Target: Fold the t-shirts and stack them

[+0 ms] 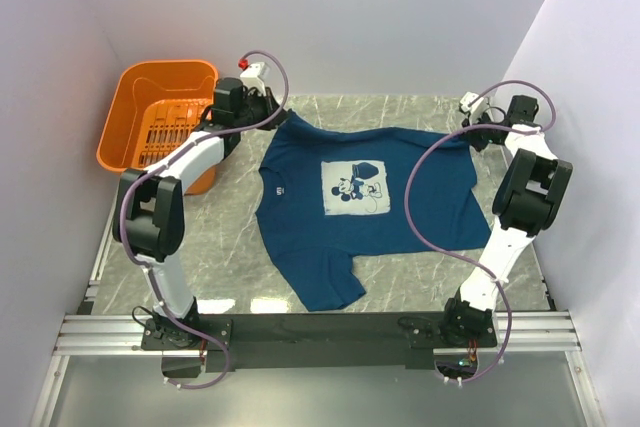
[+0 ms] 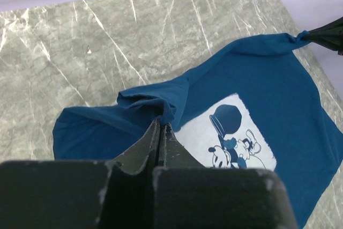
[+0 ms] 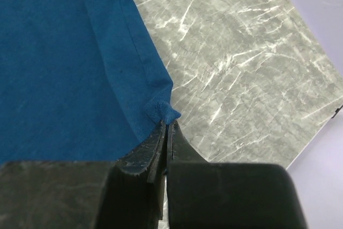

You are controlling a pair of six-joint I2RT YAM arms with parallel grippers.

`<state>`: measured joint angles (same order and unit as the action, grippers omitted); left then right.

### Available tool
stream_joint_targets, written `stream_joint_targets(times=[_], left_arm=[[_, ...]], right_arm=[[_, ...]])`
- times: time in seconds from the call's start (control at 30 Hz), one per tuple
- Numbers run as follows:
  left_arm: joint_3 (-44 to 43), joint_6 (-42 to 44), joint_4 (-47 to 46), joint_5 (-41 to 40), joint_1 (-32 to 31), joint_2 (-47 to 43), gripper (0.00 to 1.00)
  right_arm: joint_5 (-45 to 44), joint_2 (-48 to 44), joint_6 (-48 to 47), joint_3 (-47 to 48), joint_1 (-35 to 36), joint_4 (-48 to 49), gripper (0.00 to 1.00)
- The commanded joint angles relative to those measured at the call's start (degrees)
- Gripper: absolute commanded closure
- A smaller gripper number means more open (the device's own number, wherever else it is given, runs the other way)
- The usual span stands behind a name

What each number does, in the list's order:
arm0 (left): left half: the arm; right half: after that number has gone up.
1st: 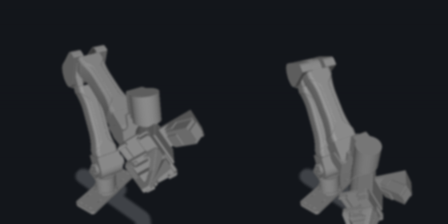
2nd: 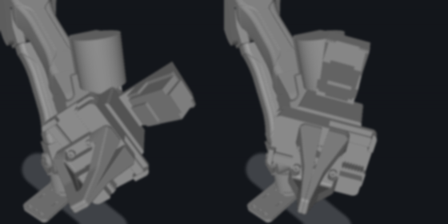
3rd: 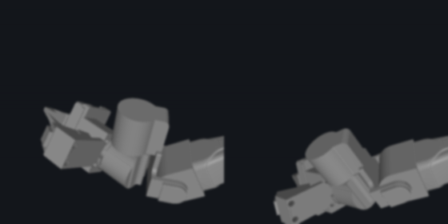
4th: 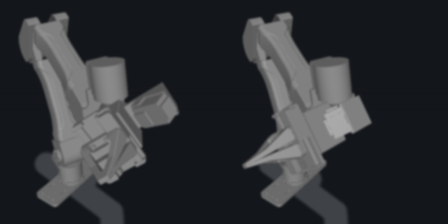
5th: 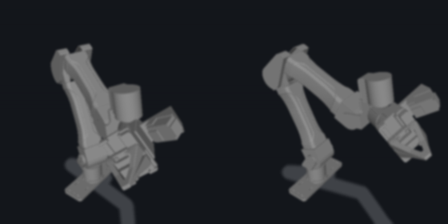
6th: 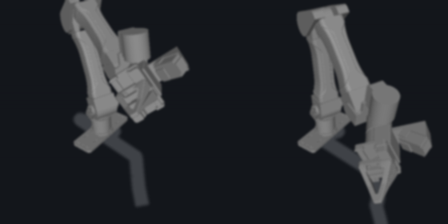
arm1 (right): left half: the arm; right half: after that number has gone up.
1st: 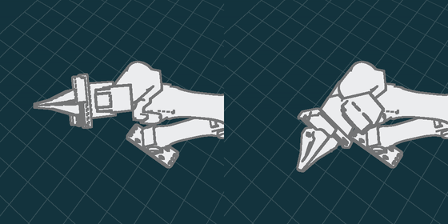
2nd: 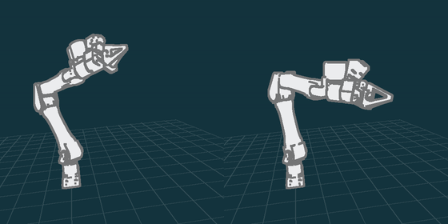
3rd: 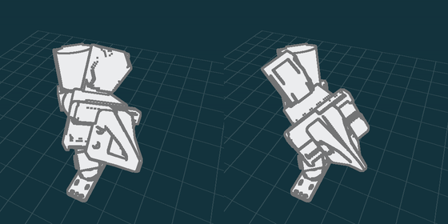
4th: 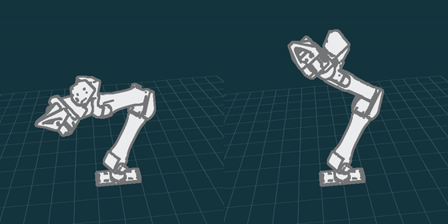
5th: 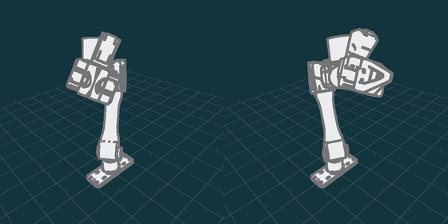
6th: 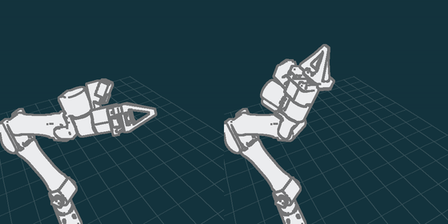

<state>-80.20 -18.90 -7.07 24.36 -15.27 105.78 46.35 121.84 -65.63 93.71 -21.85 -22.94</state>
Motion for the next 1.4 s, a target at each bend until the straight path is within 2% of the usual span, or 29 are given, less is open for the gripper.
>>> stream_joint_targets(times=[0.0,0.2,0.7,1.37], left_arm=[[1.1,1.32,-1.98,0.7,-0.38,-4.35,0.99],[2.68,2.19,-0.49,-2.56,-0.29,-6.02,0.99],[7.52,2.72,-0.4,0.6,-0.29,-10.76,0.99],[14.11,2.81,0.66,-1.33,-0.47,-17.53,0.99]], right_arm=[[2.52,-4.86,0.85,-0.55,-0.83,2.72,1.0],[2.96,-4.95,2.78,-0.81,-1.8,4.22,1.0],[1.64,-4.33,5.42,-0.99,-2.5,6.59,1.0],[0.67,-4.07,7.0,-0.81,-2.5,6.86,1.0]])
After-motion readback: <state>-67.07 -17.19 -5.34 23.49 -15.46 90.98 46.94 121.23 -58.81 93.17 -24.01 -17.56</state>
